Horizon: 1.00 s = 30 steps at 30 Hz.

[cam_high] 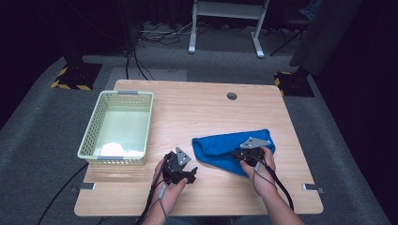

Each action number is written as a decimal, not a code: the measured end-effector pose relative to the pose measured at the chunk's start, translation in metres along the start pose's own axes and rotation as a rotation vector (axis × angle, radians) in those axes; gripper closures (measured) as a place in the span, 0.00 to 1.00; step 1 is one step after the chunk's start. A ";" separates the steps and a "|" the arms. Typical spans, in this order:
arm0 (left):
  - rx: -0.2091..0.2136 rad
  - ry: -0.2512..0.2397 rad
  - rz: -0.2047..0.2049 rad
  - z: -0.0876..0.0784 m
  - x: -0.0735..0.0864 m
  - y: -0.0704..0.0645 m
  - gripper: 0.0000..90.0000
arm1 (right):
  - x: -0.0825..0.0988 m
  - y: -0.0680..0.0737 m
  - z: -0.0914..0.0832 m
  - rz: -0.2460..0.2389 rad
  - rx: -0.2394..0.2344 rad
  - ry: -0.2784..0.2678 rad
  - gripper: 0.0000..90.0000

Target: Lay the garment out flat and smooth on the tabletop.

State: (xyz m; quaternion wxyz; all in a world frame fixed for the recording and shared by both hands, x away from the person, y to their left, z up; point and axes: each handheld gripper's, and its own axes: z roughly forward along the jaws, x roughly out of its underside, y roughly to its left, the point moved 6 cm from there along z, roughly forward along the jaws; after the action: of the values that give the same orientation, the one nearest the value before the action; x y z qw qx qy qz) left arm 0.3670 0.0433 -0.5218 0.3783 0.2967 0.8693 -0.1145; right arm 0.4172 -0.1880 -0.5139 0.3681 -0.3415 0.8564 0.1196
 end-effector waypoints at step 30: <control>0.015 0.000 -0.003 0.004 -0.002 -0.001 0.26 | 0.021 0.021 0.006 0.014 -0.076 0.086 0.87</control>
State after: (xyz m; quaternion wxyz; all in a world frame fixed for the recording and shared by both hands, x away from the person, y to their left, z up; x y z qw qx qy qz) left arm 0.3701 0.0397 -0.5235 0.3759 0.2983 0.8688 -0.1217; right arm 0.3958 -0.1808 -0.5339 0.3170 -0.3539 0.8688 0.1397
